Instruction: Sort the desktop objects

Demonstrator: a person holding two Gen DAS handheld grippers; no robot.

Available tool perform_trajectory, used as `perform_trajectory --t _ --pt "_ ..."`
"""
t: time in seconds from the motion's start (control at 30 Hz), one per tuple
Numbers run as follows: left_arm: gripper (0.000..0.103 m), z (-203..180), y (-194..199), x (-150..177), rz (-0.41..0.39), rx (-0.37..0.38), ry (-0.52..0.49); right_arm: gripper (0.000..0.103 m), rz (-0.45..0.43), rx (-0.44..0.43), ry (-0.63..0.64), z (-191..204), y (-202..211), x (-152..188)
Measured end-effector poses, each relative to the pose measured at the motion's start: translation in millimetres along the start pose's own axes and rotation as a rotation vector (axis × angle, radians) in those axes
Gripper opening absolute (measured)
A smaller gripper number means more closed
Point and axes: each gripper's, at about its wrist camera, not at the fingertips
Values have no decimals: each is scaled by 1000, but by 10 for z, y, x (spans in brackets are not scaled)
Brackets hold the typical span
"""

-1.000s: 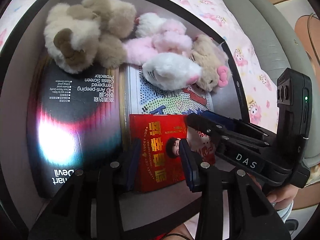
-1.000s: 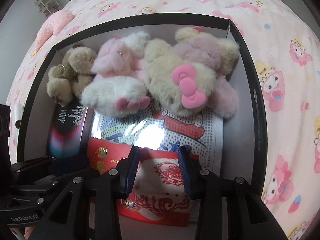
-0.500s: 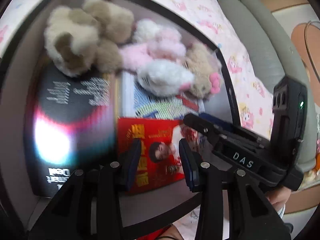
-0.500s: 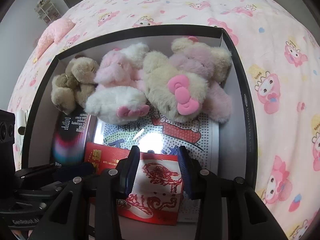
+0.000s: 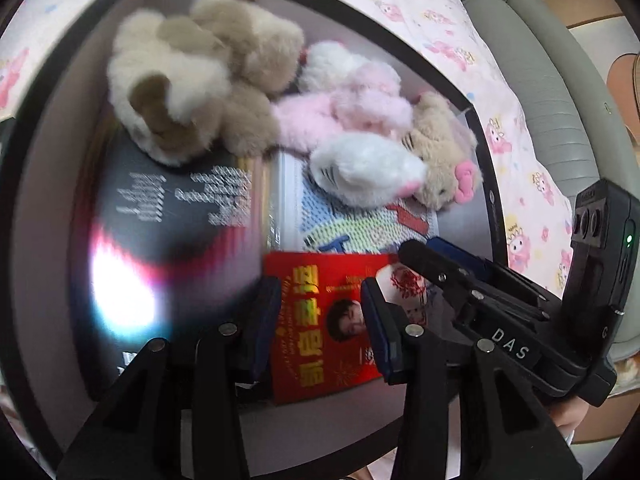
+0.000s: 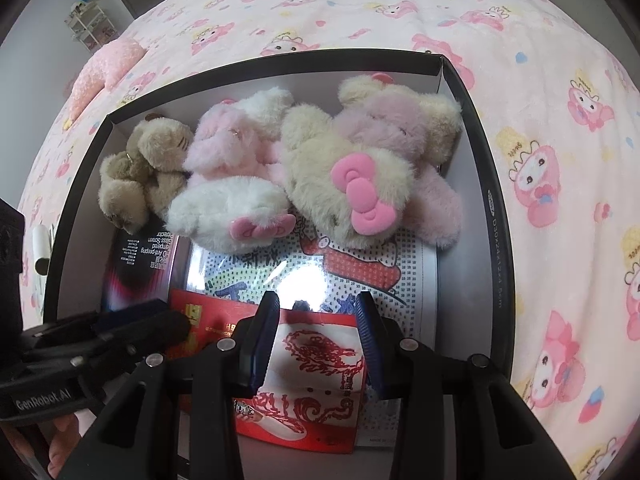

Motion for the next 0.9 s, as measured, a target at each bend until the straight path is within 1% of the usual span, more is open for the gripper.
perform_trajectory --t 0.07,0.17,0.2,0.3,0.33,0.43,0.5,0.57,0.73,0.8,0.83,0.9 --pt "43 1 27 36 -12 3 -6 35 1 -9 -4 -19 7 6" --pt "43 32 29 70 8 83 9 35 2 -6 9 -17 7 14" --pt "43 28 23 85 13 97 5 35 2 -1 13 -14 7 17" --pt "43 -20 16 135 27 119 -26 36 0 4 13 -16 16 30" --pt "42 -24 46 147 15 120 -30 36 -2 3 10 -16 8 21" --pt "43 -49 101 87 -54 78 -28 36 -5 -1 8 -20 9 14" --pt "43 1 100 60 -56 15 -6 36 -13 4 10 -36 19 26" --pt "44 5 119 46 -47 -45 -7 36 -20 7 6 -47 25 14" --pt "46 -50 13 80 -17 -52 -18 36 -20 13 0 -41 11 -12" --pt "46 -161 -181 73 -11 -60 -16 36 -8 26 9 -20 -14 -12" --pt "48 -170 -186 84 -15 -62 -20 36 -1 30 13 -16 -25 -2" --pt "50 -189 -179 100 -14 -37 -27 36 9 32 17 -18 -36 16"
Point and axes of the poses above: each gripper's, at about its wrist camera, not at the fingertips, and y roughly against the way its jaws point, z to its left, x to its underside, and after that the axes turned 8 degrees about x, right-handed
